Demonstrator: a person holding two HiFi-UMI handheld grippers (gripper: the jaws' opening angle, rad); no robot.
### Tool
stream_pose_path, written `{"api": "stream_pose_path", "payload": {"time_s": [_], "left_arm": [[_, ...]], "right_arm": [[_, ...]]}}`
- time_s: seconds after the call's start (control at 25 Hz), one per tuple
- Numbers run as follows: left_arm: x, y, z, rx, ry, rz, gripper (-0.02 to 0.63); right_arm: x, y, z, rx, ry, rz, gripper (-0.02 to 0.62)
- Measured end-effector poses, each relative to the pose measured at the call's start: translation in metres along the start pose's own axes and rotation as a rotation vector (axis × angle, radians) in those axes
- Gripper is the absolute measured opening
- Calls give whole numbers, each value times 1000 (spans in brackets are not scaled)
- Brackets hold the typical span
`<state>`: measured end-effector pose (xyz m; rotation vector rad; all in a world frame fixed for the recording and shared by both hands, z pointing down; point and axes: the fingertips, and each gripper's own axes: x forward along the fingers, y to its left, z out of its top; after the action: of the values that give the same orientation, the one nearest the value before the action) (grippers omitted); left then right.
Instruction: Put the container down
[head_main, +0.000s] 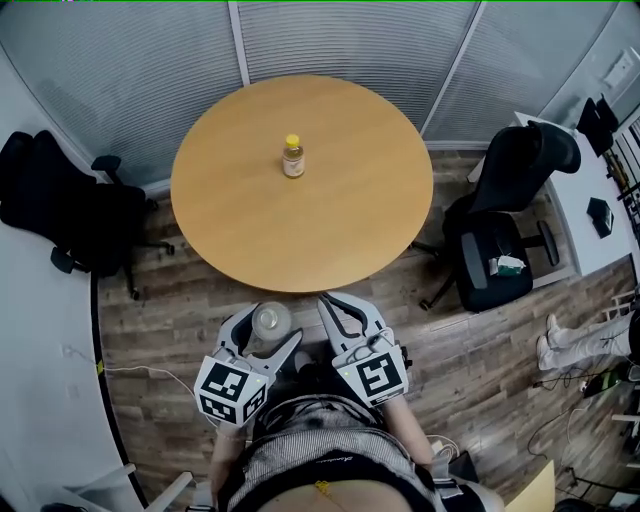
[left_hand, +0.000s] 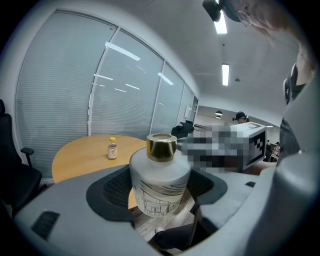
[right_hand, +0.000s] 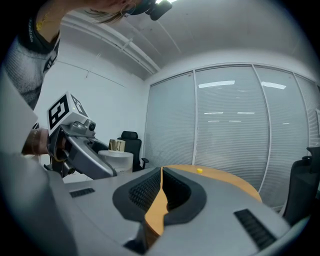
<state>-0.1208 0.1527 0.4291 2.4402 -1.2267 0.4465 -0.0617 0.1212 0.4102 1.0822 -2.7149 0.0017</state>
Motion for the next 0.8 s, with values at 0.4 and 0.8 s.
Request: {"api": "stream_pose_path", "payload": {"time_s": [0.4,0.8], "left_arm": [[50,1,34,-17,-8,53,324],[86,-2,52,-28,-15,85,324]], "right_arm": [[14,-55,11,-38,-12,89,23],[22,-89,6,-36,-22,140,23]]}}
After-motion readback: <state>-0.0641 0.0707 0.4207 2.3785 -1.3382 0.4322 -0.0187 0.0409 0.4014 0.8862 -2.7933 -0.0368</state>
